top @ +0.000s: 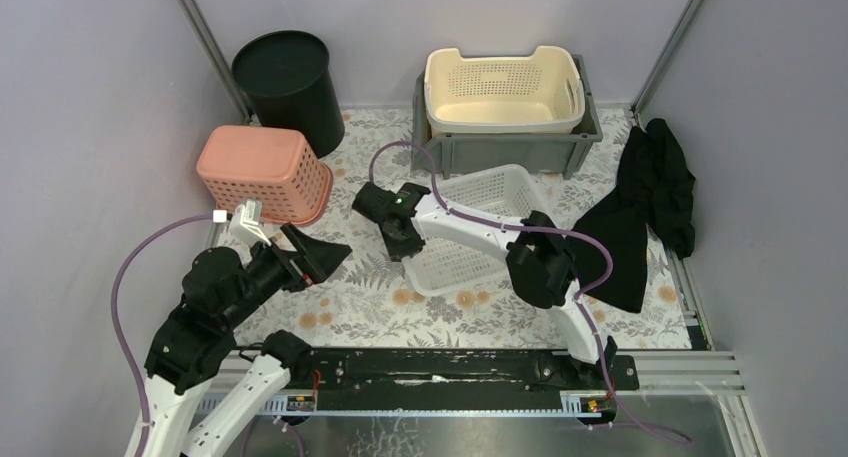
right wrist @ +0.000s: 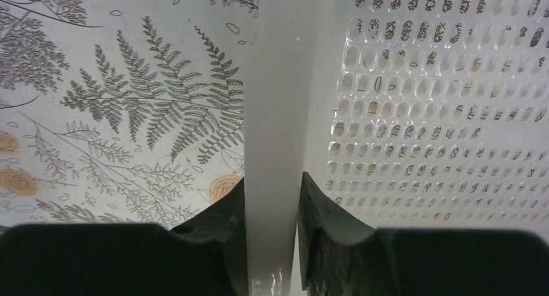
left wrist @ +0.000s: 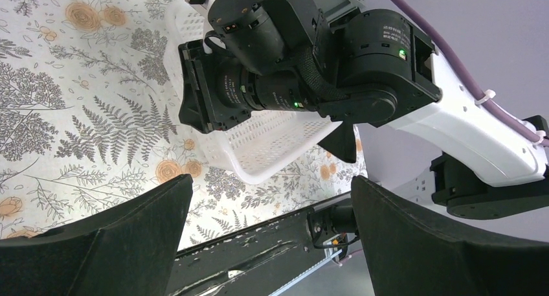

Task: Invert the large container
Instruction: Turn the container upside down at the center of the board.

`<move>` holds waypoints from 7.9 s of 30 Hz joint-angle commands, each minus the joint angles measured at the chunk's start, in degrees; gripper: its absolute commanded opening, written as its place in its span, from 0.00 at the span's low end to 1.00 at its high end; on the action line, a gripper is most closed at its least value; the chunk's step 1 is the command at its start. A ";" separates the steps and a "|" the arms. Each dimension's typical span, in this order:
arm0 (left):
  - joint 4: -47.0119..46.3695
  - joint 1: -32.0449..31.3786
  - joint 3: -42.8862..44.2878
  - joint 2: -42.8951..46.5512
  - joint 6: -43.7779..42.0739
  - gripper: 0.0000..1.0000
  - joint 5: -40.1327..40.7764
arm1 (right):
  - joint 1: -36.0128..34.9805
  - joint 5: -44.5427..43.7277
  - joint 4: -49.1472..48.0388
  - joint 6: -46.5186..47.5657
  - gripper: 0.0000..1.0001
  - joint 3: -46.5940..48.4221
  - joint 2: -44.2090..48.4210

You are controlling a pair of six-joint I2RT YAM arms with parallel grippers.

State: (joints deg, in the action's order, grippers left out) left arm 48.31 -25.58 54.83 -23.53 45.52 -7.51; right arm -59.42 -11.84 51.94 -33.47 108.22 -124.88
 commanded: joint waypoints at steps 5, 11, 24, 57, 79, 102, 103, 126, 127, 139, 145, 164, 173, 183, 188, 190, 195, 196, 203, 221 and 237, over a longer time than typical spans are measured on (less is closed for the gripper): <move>-2.57 0.36 3.23 -0.32 0.14 1.00 -0.30 | -0.08 9.60 1.38 -0.63 0.00 10.17 4.97; -2.61 0.35 3.90 -0.42 0.44 1.00 -0.18 | -0.08 11.53 2.83 -1.17 0.00 12.81 8.97; -2.19 0.28 5.73 -0.65 -0.14 1.00 0.79 | 0.00 17.96 1.87 -2.97 0.00 18.54 14.32; -3.48 0.27 10.27 -4.82 -0.87 1.00 5.16 | 9.09 41.53 -58.66 -33.36 0.00 -22.59 34.70; -11.76 0.27 5.68 -9.73 0.31 1.00 5.70 | 14.34 35.40 -88.51 -47.17 0.01 -53.73 47.07; -15.53 0.27 -1.72 -9.75 2.91 1.00 1.34 | 17.25 31.47 -71.75 -39.16 0.66 -72.10 63.73; -15.60 0.27 -2.00 -9.68 2.99 1.00 1.21 | 17.54 31.64 -72.27 -39.60 0.66 -73.19 64.15; -16.15 0.22 -3.66 -10.22 3.17 1.00 0.08 | 19.69 35.77 -95.03 -47.74 0.68 -83.62 57.80; -16.15 0.26 -3.75 -10.22 3.17 1.00 0.04 | 19.69 35.80 -95.54 -47.74 0.68 -83.80 57.48; -16.72 0.27 -4.42 -10.48 3.44 1.00 -0.31 | 20.22 39.10 -108.76 -50.05 0.69 -86.31 51.06; -16.76 0.25 -4.77 -10.58 3.48 1.00 -0.16 | 20.48 40.86 -114.25 -50.57 0.71 -87.16 47.28; -17.11 0.29 -5.59 -10.87 4.03 1.00 -0.14 | 24.02 44.97 -146.82 -58.98 0.75 -93.12 22.88; -17.53 0.21 -6.44 -10.99 4.14 1.00 0.03 | 26.28 46.04 -149.07 -57.60 0.74 -94.40 17.06; -18.69 0.28 -7.58 -11.59 4.23 1.00 -0.45 | 28.16 47.05 -148.95 -57.36 0.75 -95.13 15.22; -19.09 0.27 -8.02 -11.87 4.23 1.00 -0.65 | 28.81 47.64 -147.56 -56.80 0.75 -95.32 15.59; -19.20 0.27 -8.11 -11.95 4.15 1.00 -0.62 | 29.00 47.77 -146.20 -56.09 0.75 -95.38 16.11; -19.52 0.27 -8.32 -12.08 4.22 1.00 -0.80 | 29.14 48.05 -140.07 -53.64 0.75 -95.39 18.60; -19.49 0.27 -8.41 -12.11 4.23 1.00 -0.79 | 29.23 47.97 -138.44 -52.98 0.75 -95.27 19.28; -19.49 0.28 -8.81 -11.87 4.23 1.00 -1.01 | 29.58 47.87 -122.84 -46.77 0.75 -94.01 24.55; -19.49 0.29 -9.45 -11.63 4.48 1.00 -1.17 | 30.71 41.65 -77.54 -25.80 0.78 -85.99 39.86; -18.81 0.25 -9.90 -12.39 4.67 1.00 -1.71 | 30.71 29.97 -48.28 -11.49 0.85 -75.74 39.91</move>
State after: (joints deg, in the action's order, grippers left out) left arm 32.12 -25.58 45.60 -35.70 49.91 -7.81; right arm -29.02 25.58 -7.09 -50.74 32.23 -84.86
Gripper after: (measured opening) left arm 0.998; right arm 0.832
